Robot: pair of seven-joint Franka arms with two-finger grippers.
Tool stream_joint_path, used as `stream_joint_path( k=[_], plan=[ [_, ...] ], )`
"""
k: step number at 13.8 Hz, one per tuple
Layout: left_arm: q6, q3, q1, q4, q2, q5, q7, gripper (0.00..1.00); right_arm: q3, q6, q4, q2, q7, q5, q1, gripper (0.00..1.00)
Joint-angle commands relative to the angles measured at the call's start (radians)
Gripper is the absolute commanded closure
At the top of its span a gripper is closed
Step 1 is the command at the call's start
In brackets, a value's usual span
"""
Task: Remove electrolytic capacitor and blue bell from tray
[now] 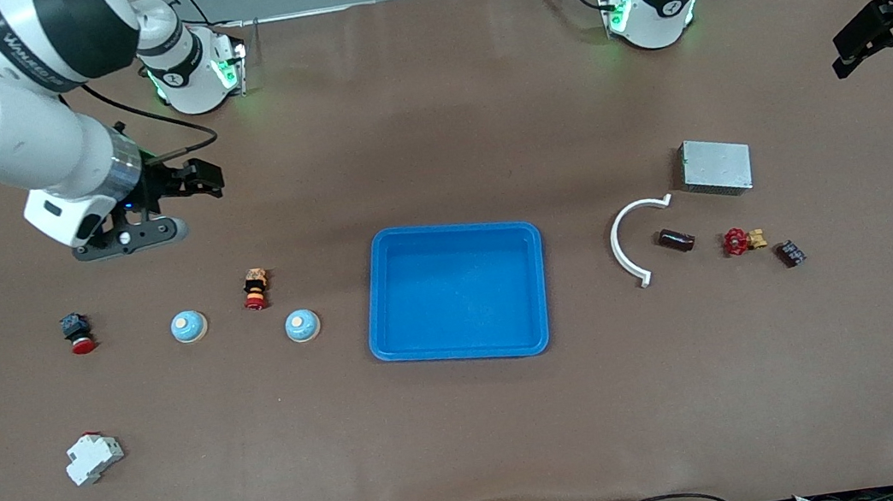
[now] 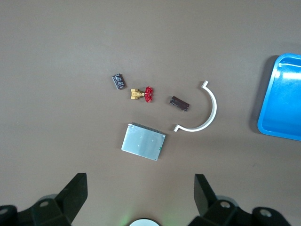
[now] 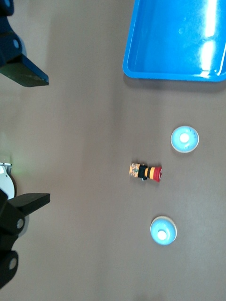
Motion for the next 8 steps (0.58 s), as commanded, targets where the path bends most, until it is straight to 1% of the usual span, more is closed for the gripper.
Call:
stream_joint_path(
  k=[1, 2, 5, 8],
  plan=[
    [0.002, -0.006, 0.004, 0.008, -0.006, 0.002, 0.004, 0.0, 0.038, -0.007, -0.014, -0.044, -0.01, 0.003, -0.085, 0.0],
    [0.001, -0.006, 0.004, 0.008, -0.007, 0.002, 0.004, 0.0, 0.03, -0.007, -0.009, -0.052, -0.009, -0.003, -0.099, 0.0],
    [0.001, -0.009, 0.001, 0.0, -0.014, 0.002, 0.01, 0.0, -0.067, -0.006, 0.037, -0.05, -0.032, -0.005, -0.101, 0.0],
    [0.002, -0.009, 0.002, 0.0, -0.017, 0.002, 0.019, 0.0, -0.146, -0.002, 0.06, -0.052, -0.144, -0.007, -0.108, 0.0]
  ],
)
